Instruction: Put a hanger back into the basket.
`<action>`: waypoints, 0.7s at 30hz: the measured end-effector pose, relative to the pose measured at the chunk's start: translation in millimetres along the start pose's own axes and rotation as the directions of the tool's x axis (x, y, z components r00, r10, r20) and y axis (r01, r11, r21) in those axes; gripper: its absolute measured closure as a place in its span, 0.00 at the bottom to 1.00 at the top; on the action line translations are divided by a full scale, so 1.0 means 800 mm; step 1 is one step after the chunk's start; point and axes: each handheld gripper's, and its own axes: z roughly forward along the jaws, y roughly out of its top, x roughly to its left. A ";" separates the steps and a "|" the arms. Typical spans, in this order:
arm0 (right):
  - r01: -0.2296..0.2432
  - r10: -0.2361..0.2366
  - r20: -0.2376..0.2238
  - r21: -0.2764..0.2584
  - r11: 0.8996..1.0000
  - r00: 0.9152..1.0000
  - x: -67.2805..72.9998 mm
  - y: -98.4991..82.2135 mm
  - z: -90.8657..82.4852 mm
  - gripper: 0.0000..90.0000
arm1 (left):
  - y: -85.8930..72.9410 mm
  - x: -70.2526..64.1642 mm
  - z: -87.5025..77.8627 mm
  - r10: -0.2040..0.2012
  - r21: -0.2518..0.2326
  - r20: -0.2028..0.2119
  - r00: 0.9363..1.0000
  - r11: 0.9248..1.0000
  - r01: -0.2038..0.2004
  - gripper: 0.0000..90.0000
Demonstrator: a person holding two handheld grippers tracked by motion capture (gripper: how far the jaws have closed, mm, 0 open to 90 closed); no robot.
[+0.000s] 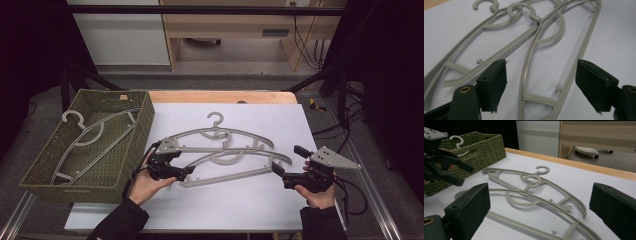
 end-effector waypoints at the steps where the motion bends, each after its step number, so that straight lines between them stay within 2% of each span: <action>1: 0.000 0.000 0.001 0.000 1.000 1.000 0.000 0.000 0.000 0.04 | 0.000 0.001 0.006 0.002 0.016 -0.004 1.000 1.000 -0.002 0.30; 2: 0.000 0.000 0.001 0.000 1.000 1.000 0.000 0.000 0.000 0.04 | 0.000 0.001 0.006 0.002 0.016 -0.004 1.000 1.000 -0.002 0.32; 4: -0.001 0.001 0.000 -0.002 1.000 1.000 0.000 0.000 0.000 0.04 | 0.001 0.006 0.023 0.009 0.063 -0.012 1.000 0.998 -0.008 0.36; 6: 0.000 0.000 0.001 -0.002 1.000 1.000 0.000 0.000 0.000 0.04 | 0.001 0.007 0.030 0.009 0.076 -0.011 1.000 0.997 -0.009 0.38; 8: 0.000 0.000 -0.001 -0.003 1.000 1.000 0.000 0.000 0.000 0.04 | 0.000 0.011 0.045 0.019 0.120 -0.010 1.000 0.993 -0.017 0.43; 11: -0.001 0.001 0.000 -0.002 1.000 1.000 -0.001 0.000 0.000 0.04 | -0.002 0.013 0.059 0.031 0.146 -0.027 0.999 0.989 -0.027 0.49; 16: -0.001 0.001 -0.003 -0.003 1.000 1.000 0.000 0.000 0.000 0.04 | -0.004 0.021 0.073 0.034 0.173 -0.033 0.999 0.985 -0.027 0.59; 19: 0.000 0.000 -0.003 -0.002 1.000 1.000 0.000 0.000 0.000 0.04 | -0.004 0.023 0.076 0.038 0.177 -0.024 0.999 0.984 -0.033 0.61; 20: -0.001 0.001 -0.004 -0.002 1.000 1.000 0.000 0.000 0.000 0.04 | -0.003 0.024 0.078 0.046 0.199 -0.020 0.999 0.979 -0.041 0.65; 21: -0.001 0.001 -0.004 -0.002 1.000 1.000 0.000 0.000 0.000 0.04 | -0.003 0.024 0.078 0.046 0.199 -0.020 0.999 0.979 -0.041 0.66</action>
